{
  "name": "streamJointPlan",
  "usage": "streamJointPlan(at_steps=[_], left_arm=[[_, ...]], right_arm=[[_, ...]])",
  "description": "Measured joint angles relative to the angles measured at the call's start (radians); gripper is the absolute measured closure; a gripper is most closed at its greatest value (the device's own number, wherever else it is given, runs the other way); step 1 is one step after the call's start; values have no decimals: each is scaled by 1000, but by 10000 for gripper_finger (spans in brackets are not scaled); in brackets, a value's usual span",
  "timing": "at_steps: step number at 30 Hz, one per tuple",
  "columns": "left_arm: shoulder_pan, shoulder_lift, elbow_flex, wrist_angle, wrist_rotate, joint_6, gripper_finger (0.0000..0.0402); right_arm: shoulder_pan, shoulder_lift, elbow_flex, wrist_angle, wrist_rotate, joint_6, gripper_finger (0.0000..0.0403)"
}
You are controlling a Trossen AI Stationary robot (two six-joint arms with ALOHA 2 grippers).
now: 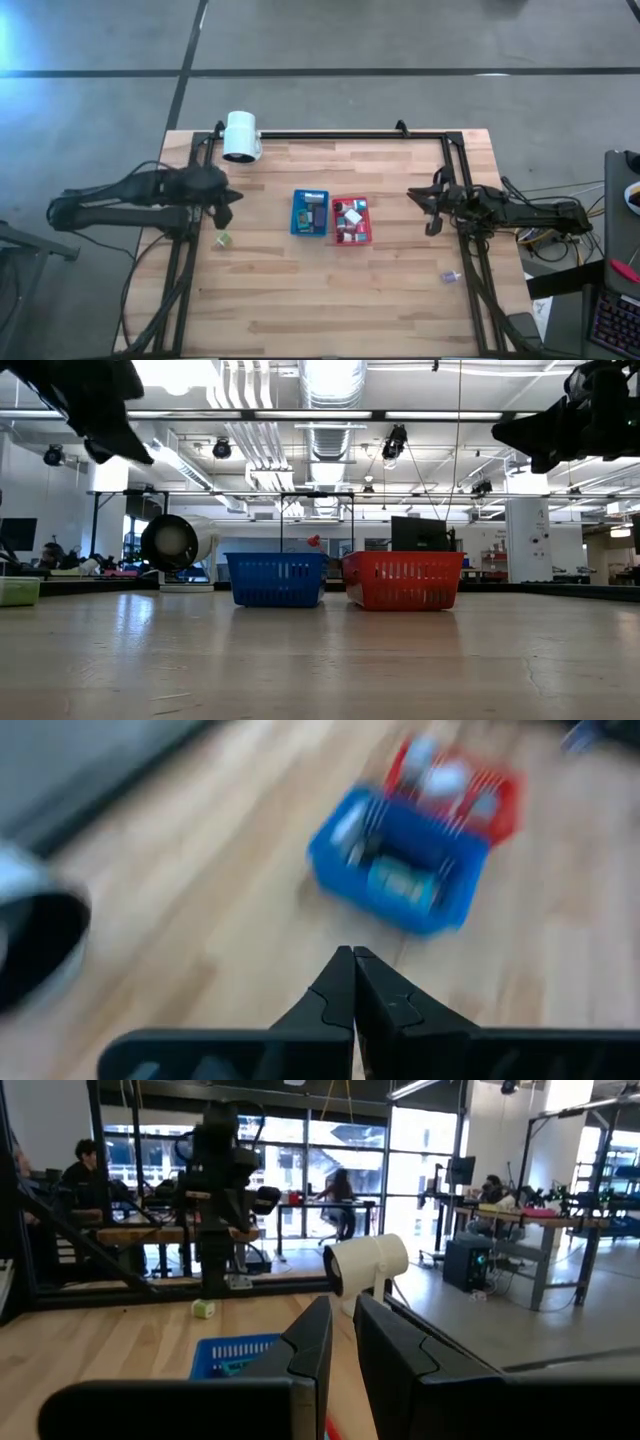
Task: Pick & Place Office items
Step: Put the green adaptor into the red bin
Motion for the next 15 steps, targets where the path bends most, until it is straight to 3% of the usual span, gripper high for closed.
streamJointPlan(at_steps=[7, 15], left_arm=[[-2, 242, 48, -233, -7, -173, 388], [-19, 407, 14, -254, 81, -280, 341]], right_arm=[[0, 30, 0, 0, 0, 9, 360], [0, 34, 0, 61, -5, 0, 360]])
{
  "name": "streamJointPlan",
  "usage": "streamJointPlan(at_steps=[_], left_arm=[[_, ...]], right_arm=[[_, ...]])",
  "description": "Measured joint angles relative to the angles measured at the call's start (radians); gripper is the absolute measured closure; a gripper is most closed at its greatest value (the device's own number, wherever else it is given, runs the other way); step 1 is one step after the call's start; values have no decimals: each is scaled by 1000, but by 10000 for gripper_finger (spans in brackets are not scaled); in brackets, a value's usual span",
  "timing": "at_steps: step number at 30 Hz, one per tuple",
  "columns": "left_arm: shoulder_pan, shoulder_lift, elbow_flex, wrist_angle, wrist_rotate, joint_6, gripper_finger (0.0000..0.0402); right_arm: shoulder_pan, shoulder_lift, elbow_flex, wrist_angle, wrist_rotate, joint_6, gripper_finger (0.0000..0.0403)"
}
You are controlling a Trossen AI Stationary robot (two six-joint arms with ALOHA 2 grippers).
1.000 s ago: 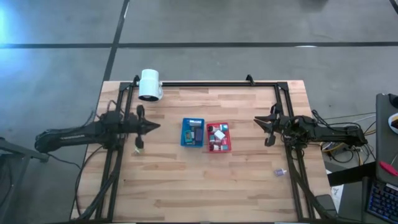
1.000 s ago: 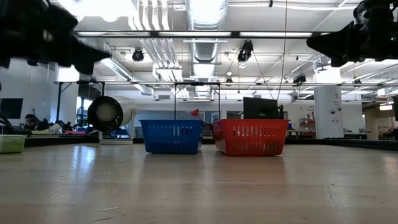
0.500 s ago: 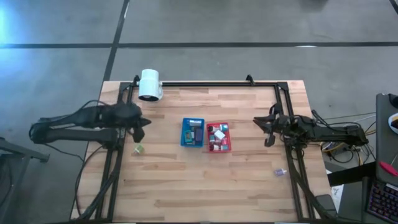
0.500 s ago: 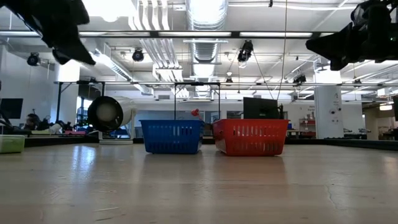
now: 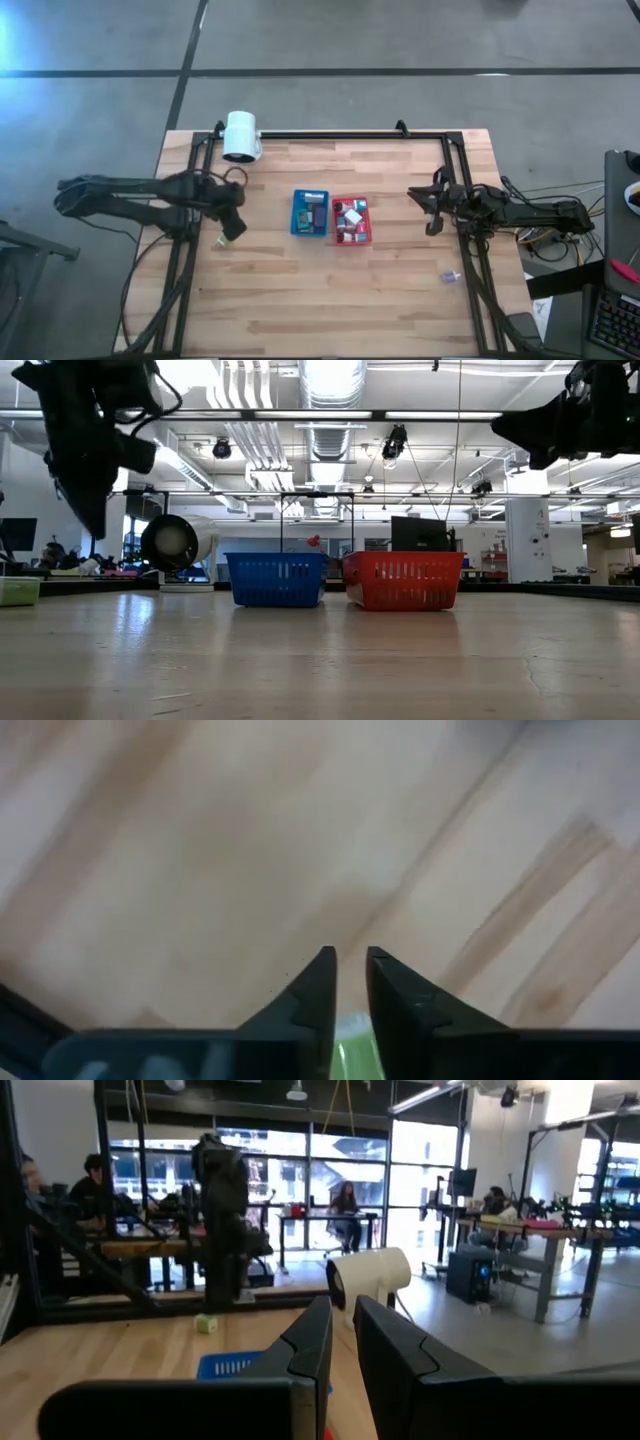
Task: Pick & Place Office items
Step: Put the green adaptor into the red bin
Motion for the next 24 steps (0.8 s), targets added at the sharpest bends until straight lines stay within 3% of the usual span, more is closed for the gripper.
streamJointPlan(at_steps=[5, 16, 20, 24], left_arm=[[-39, 75, -37, -24, 77, -78, 283], [-79, 144, -96, -5, 131, -166, 107], [-81, 144, -111, 11, 151, -166, 76], [-94, 144, -165, 45, 202, -186, 74]], right_arm=[[0, 1, 8, 0, -10, -2, 360], [0, 0, 9, -5, -13, -2, 360], [0, 0, 9, -5, -13, -3, 360], [0, 0, 9, -5, -13, -3, 360]])
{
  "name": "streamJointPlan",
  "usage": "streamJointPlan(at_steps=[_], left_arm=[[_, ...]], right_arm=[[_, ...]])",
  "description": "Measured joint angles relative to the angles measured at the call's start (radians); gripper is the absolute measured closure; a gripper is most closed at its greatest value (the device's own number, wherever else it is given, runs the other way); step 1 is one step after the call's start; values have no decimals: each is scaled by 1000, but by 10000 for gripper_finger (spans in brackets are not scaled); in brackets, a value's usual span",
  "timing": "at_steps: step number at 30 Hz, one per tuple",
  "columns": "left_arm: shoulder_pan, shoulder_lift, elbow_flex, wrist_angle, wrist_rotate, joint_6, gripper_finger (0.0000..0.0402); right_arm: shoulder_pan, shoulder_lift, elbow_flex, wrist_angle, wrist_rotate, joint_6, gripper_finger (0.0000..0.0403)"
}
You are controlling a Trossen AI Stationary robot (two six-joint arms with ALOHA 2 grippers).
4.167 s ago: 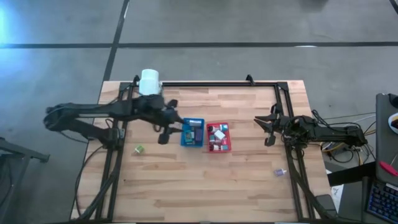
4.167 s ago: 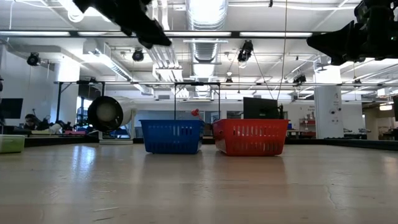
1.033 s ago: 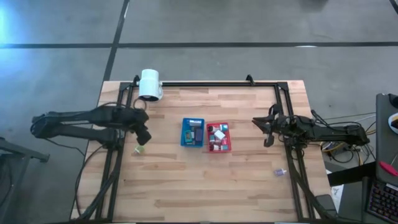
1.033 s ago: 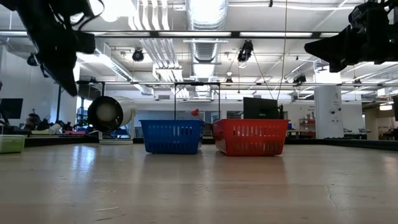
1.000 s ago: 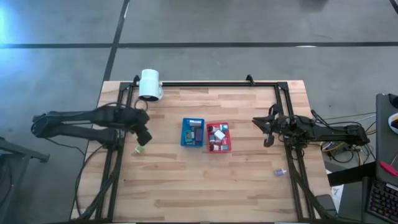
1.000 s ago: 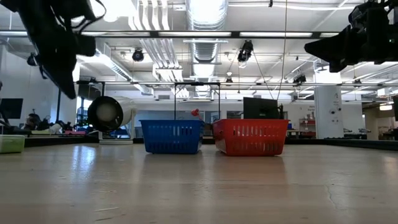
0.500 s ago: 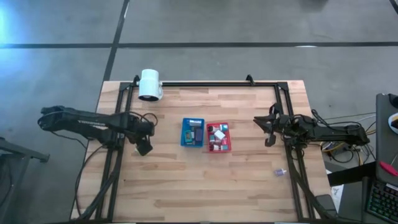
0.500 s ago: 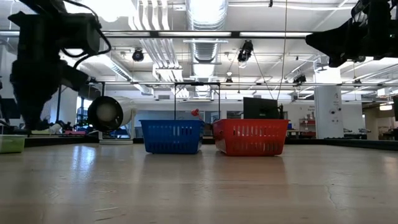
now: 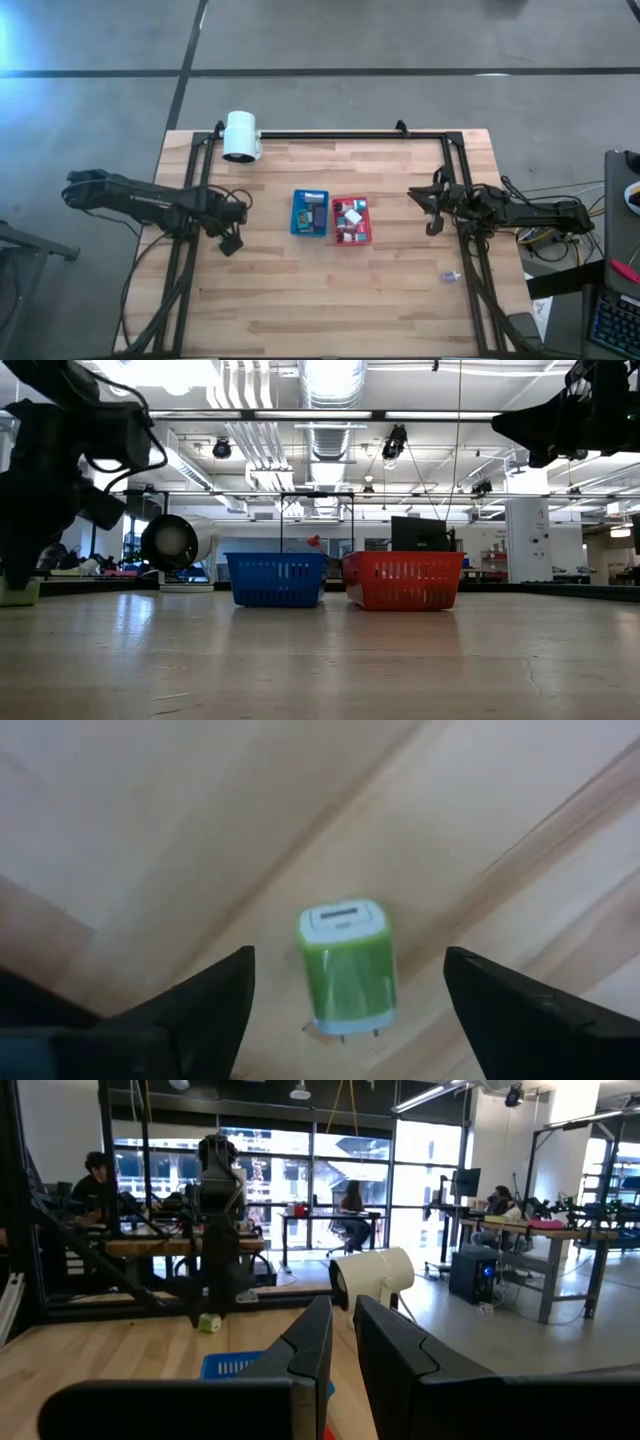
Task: Pick & Place Office items
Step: Put the green adaptor into the red bin
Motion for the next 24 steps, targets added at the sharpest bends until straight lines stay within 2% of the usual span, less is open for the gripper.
streamJointPlan(at_steps=[6, 19, 24], left_arm=[[-14, 0, -9, 87, -12, 3, 92], [-15, 65, -45, 66, 15, 7, 160], [-17, 82, -39, 63, 0, 43, 215]], right_arm=[[0, 0, 0, -1, 0, 0, 360], [0, 0, 0, -3, 0, 0, 360], [0, 0, 0, -3, 0, 0, 360]])
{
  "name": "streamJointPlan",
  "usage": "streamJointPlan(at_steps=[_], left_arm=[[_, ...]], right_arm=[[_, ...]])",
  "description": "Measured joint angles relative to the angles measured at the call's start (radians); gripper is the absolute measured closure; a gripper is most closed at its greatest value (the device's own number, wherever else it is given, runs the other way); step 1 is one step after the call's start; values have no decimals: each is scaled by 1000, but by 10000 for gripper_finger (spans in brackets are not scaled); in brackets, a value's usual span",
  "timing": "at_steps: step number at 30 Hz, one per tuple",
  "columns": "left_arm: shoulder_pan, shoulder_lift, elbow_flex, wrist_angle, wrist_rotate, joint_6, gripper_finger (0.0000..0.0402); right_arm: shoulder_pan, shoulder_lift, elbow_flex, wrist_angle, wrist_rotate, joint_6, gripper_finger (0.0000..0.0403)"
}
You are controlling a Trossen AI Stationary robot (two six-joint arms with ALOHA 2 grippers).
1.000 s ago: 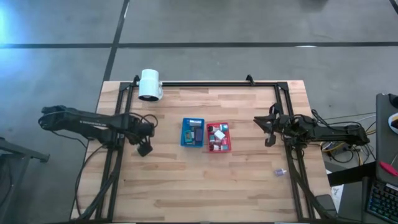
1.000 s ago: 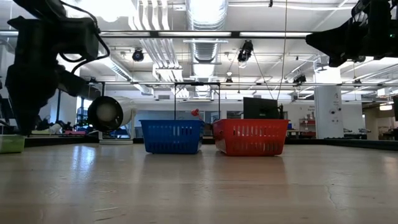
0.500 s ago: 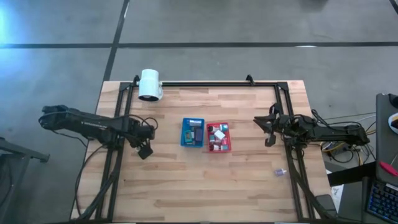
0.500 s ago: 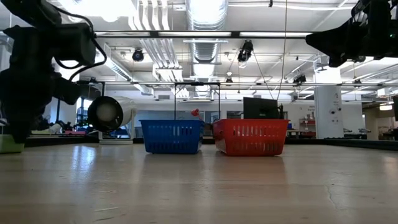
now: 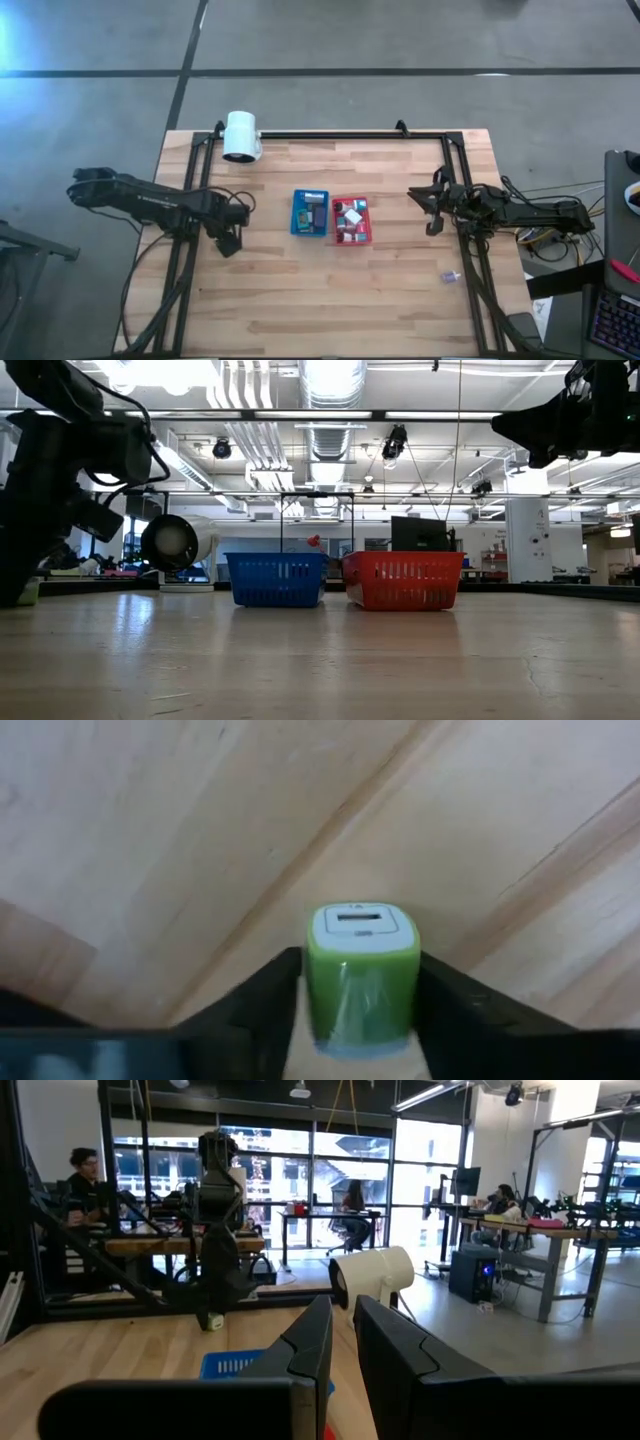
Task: Pick & Place Office items
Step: Put the green adaptor into the red bin
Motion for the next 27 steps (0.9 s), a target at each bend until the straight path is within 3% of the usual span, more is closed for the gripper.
streamJointPlan(at_steps=[3, 9, 16, 22, 27], left_arm=[[-5, 1, 16, -1, -3, 58, 271], [-26, -12, 76, 89, 11, 173, 271], [-47, -56, 155, 316, 2, 344, 271], [-46, -149, 145, 550, -4, 549, 271], [-45, -270, 121, 649, -5, 663, 271]], right_arm=[[0, 0, 0, 0, 0, 0, 360], [0, 0, 0, 0, 0, 0, 360], [0, 0, 0, 0, 0, 0, 360], [0, 0, 0, 0, 0, 0, 360], [0, 0, 0, 0, 1, 0, 360]])
